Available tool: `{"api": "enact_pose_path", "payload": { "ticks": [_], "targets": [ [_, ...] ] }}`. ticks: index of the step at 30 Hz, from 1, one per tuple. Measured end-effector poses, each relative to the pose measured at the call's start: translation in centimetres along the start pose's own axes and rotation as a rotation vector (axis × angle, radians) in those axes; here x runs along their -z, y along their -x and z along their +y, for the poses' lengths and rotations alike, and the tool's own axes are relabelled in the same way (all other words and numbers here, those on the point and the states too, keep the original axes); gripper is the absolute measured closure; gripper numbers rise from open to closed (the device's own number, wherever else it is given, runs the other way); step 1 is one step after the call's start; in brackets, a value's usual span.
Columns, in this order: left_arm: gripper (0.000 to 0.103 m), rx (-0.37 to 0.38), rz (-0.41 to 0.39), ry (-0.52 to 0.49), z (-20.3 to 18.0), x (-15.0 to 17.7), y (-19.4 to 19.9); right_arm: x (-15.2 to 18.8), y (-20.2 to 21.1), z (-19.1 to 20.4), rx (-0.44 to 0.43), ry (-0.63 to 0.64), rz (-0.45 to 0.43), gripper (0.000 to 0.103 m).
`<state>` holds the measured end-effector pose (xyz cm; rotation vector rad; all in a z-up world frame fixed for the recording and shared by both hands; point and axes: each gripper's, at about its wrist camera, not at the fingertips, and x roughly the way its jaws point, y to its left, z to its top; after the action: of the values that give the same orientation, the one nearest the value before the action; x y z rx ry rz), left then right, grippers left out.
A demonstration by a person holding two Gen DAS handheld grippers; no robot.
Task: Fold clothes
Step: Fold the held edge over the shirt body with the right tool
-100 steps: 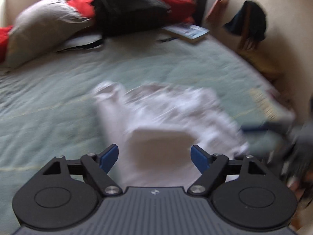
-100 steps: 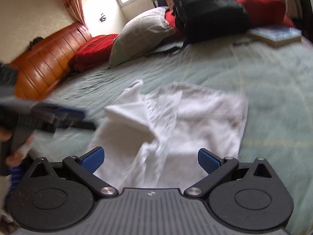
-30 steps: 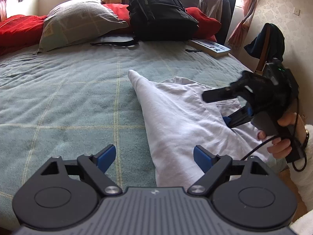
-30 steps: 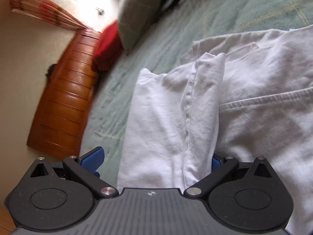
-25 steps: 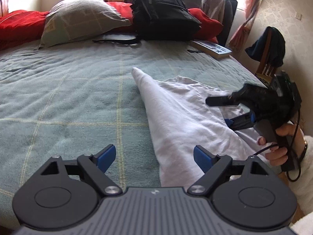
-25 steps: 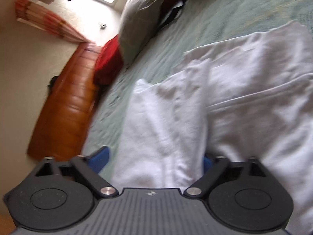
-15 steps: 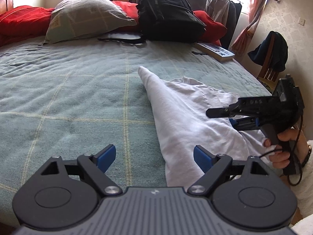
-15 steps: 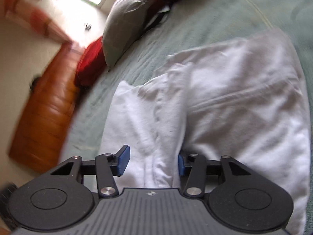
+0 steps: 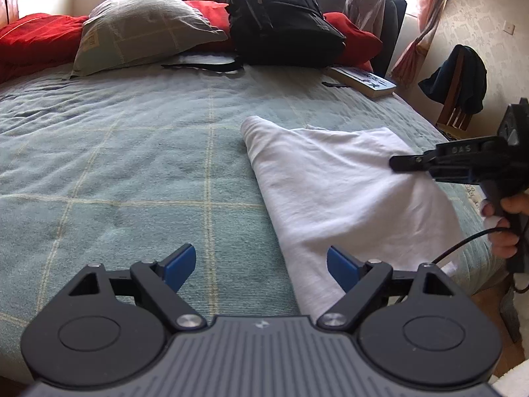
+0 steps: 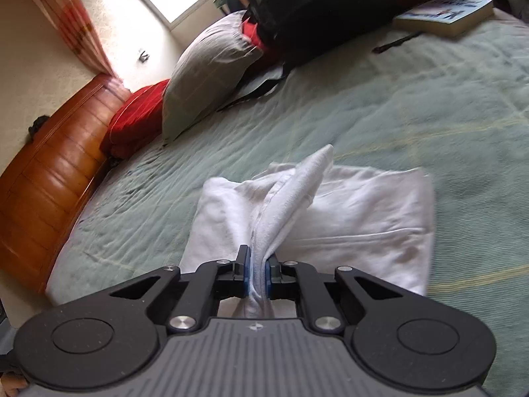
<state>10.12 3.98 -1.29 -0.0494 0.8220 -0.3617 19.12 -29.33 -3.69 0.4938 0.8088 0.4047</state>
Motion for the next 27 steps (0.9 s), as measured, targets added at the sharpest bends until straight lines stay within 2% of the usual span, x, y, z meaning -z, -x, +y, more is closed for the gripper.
{"api": "enact_pose_path", "payload": {
  "ticks": [21, 27],
  "targets": [
    [0.016, -0.005, 0.019, -0.042, -1.6, -0.1, -0.1, 2.0, 1.5, -6.0, 0.114, -0.169, 0.017, 0.092],
    [0.016, 0.002, 0.021, -0.057, -1.8, -0.2, -0.4, 2.3, 2.1, -6.1, 0.126, -0.165, -0.005, 0.092]
  ]
}}
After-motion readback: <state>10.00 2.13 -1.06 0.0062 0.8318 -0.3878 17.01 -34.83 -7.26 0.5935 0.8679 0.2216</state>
